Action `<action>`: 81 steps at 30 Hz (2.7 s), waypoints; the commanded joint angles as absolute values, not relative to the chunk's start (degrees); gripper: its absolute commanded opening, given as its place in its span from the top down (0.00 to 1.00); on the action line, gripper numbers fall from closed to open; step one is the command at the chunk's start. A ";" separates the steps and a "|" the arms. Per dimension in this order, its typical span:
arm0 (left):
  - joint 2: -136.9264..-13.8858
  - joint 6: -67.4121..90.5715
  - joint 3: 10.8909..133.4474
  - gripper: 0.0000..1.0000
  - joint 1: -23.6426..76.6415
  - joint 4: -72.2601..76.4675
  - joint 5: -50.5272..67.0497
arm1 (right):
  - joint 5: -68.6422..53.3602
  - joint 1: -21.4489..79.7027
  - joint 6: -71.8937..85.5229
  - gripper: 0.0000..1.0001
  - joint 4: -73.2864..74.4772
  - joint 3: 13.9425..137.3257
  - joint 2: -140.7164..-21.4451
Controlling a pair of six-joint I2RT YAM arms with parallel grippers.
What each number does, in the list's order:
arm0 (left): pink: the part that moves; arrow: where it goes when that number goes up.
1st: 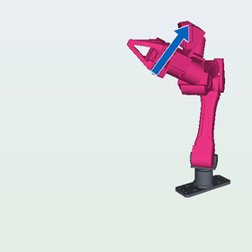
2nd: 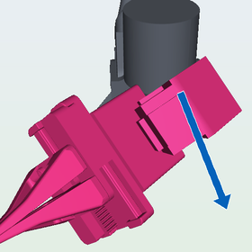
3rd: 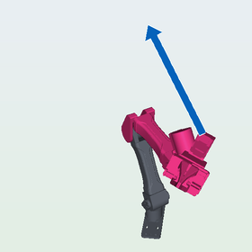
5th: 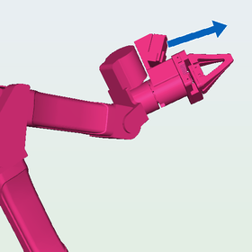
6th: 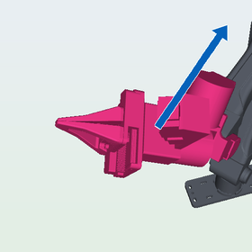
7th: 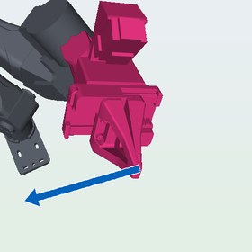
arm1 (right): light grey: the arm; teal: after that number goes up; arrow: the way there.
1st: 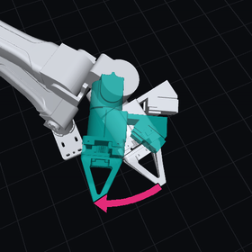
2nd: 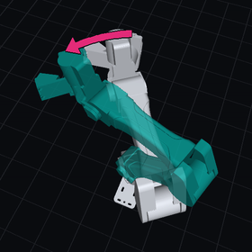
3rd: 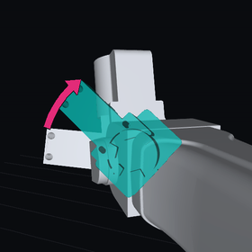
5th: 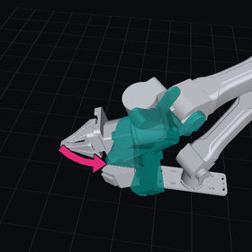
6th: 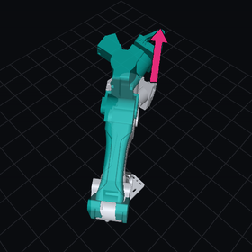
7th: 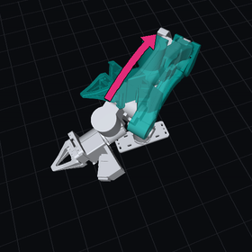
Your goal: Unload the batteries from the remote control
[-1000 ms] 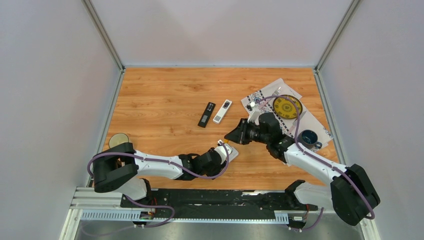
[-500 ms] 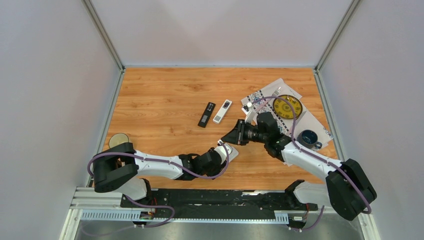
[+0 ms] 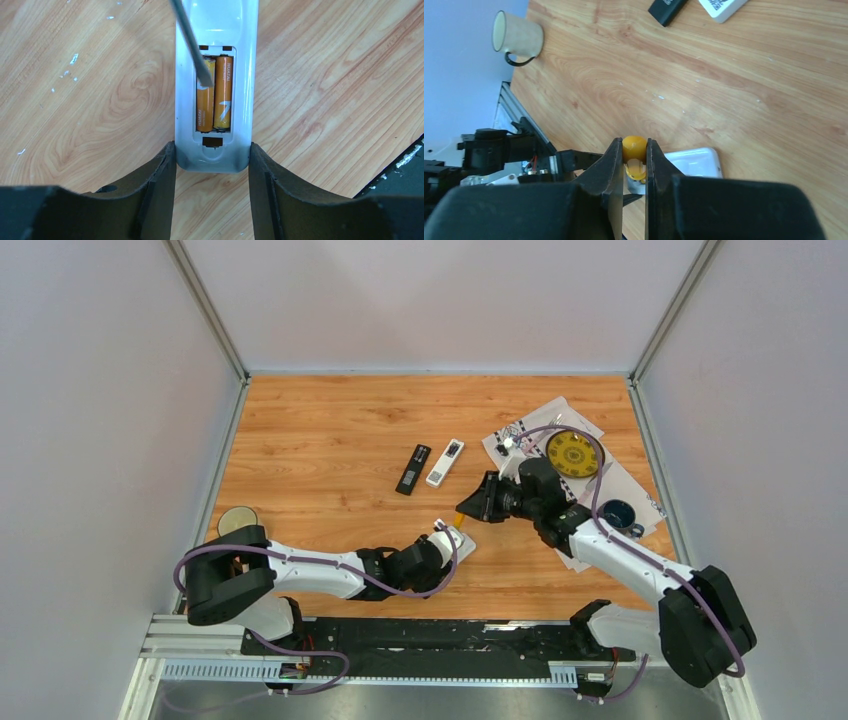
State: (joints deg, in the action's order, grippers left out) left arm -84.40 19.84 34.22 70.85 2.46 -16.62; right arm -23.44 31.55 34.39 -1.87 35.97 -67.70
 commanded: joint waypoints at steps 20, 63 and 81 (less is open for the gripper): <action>-83.94 19.60 34.37 1.00 70.49 1.23 -17.75 | -17.31 31.11 33.57 1.00 -7.29 36.12 -73.82; -84.46 17.06 36.91 0.97 68.74 -1.23 -18.82 | -24.87 26.64 34.90 1.00 -2.64 40.17 -72.43; -84.73 14.15 37.97 0.24 63.11 -5.19 -18.46 | -26.89 21.88 32.26 1.00 -1.32 39.29 -69.52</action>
